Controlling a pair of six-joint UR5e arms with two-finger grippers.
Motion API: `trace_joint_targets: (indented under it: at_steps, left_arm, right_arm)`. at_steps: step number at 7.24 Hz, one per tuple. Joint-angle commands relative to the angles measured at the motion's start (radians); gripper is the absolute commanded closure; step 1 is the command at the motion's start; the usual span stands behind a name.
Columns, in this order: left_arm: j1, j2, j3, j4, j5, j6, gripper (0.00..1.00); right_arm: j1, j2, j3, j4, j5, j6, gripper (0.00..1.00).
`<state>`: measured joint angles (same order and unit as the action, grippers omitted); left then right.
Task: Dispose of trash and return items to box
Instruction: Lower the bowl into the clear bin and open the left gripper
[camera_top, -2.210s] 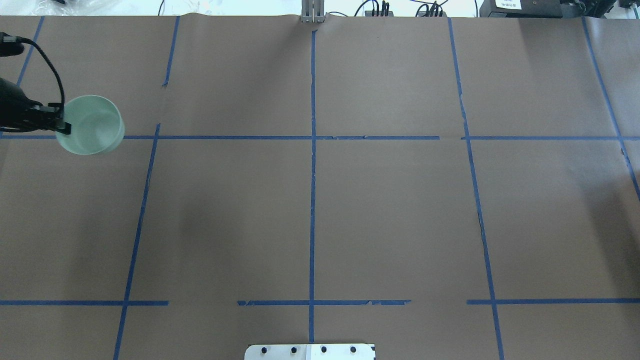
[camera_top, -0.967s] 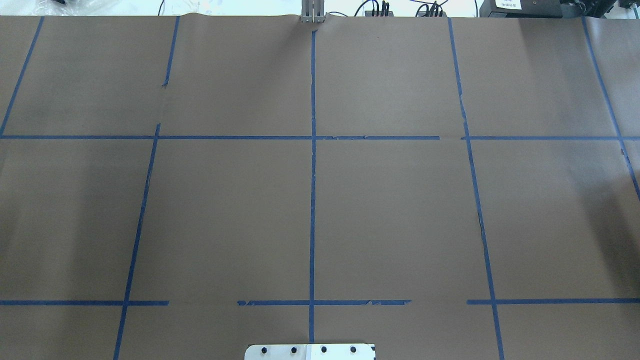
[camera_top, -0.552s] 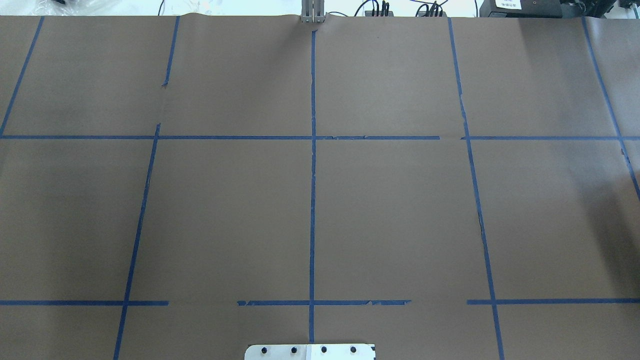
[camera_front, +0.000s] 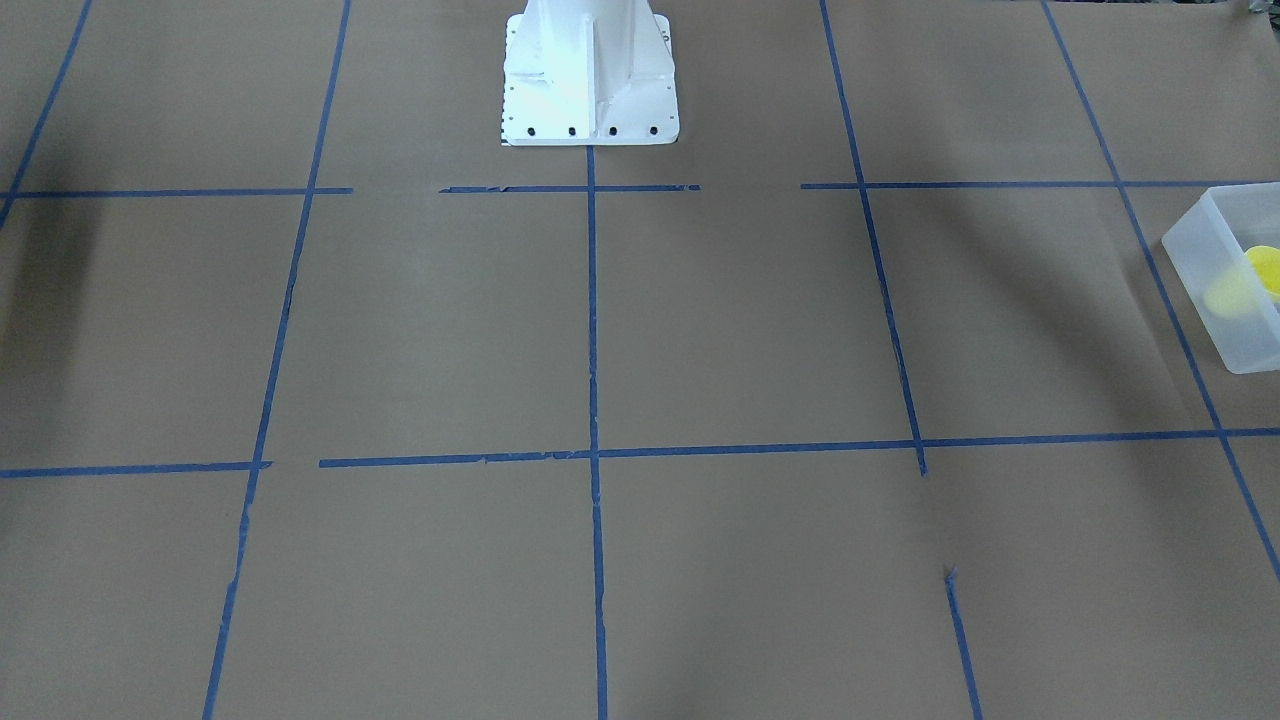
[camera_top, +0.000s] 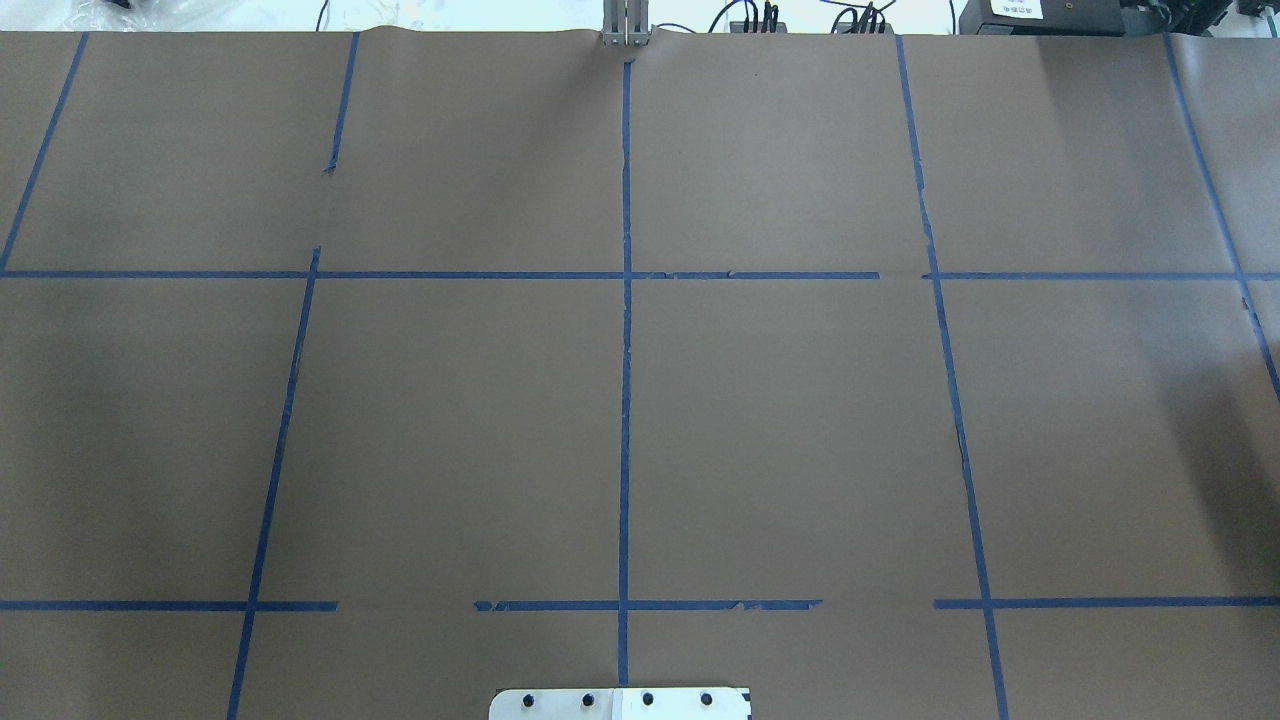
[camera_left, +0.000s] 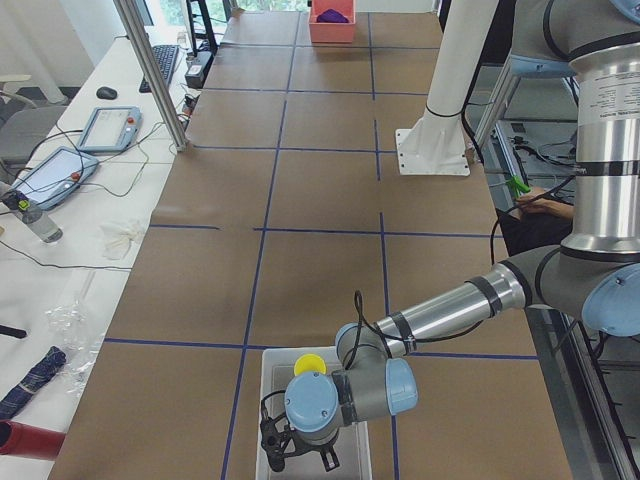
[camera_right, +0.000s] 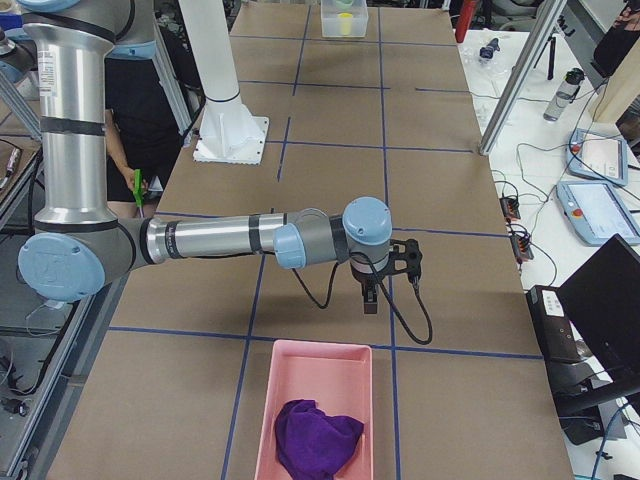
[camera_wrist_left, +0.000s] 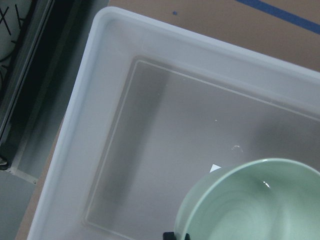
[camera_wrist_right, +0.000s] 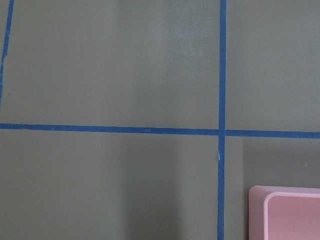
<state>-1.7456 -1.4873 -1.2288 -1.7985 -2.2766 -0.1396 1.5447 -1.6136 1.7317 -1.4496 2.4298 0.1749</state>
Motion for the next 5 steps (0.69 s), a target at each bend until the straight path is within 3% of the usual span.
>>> trace_joint_targets:
  at_steps: [1,2,3,4,5]
  left_arm:
    - [0.000,-0.001,0.038,-0.099,0.008,-0.038,1.00]
    - [0.001,-0.002,0.038,-0.113,0.008,-0.037,0.98]
    - [0.001,-0.004,0.038,-0.113,0.009,-0.037,0.22]
    - [0.001,-0.005,0.035,-0.113,0.023,-0.034,0.00]
    - [0.001,-0.008,0.032,-0.113,0.060,-0.032,0.00]
  right_arm:
    - [0.000,0.000,0.000,0.000,0.000,0.000,0.00]
    - [0.000,0.000,0.000,0.000,0.000,0.000,0.00]
    - [0.000,0.001,0.000,0.000,0.000,0.000,0.00]
    - [0.000,0.001,0.000,0.000,0.000,0.000,0.00]
    - [-0.001,0.001,-0.001,0.000,0.000,0.000,0.00]
